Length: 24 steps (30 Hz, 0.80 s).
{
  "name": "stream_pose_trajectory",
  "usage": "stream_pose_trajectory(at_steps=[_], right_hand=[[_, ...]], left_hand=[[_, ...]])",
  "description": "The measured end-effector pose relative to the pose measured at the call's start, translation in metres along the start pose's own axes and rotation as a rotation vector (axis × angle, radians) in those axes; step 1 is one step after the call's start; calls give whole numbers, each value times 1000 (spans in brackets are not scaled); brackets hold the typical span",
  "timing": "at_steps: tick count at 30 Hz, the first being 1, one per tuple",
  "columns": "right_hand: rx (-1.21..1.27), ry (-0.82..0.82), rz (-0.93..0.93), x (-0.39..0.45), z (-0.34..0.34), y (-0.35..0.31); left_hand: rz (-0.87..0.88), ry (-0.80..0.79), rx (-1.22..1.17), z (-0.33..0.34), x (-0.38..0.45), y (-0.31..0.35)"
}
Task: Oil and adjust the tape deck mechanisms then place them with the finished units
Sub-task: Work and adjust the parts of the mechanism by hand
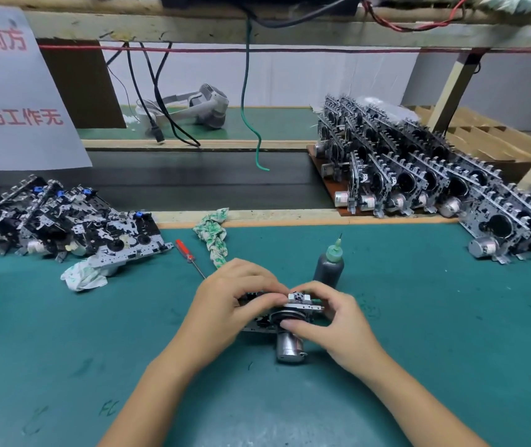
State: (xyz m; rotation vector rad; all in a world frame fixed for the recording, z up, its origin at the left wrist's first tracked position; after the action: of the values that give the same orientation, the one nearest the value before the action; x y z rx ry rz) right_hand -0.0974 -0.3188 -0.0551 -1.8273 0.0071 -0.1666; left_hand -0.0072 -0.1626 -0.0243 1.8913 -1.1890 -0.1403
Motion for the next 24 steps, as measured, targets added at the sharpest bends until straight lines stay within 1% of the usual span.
stream_pose_trajectory(at_steps=[4, 8, 13, 20, 24], right_hand=[[32, -9, 15, 2, 0, 0], [88, -27, 20, 2, -2, 1], [124, -9, -18, 1, 1, 2], [108, 8, -20, 2, 0, 1], [156, 15, -21, -1, 3, 3]], left_hand=[[-40, -40, -23, -1, 2, -1], [-39, -77, -12, -3, 4, -1], [-29, -47, 2, -1, 2, 0], [-18, -51, 4, 0, 2, -2], [-16, -25, 14, 1, 1, -1]])
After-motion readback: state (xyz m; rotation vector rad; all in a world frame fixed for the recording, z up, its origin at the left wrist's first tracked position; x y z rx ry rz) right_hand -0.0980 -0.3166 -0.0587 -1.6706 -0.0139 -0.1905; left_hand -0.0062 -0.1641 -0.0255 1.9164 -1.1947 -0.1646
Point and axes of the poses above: each hand's wrist, its own x-axis towards the middle knuckle, its own z-axis out of the palm, y = z × x, the point moved 1 cm from there along x, towards the middle knuckle, and after that the axes turned 9 degrees about -y, right-handed, at the moved point
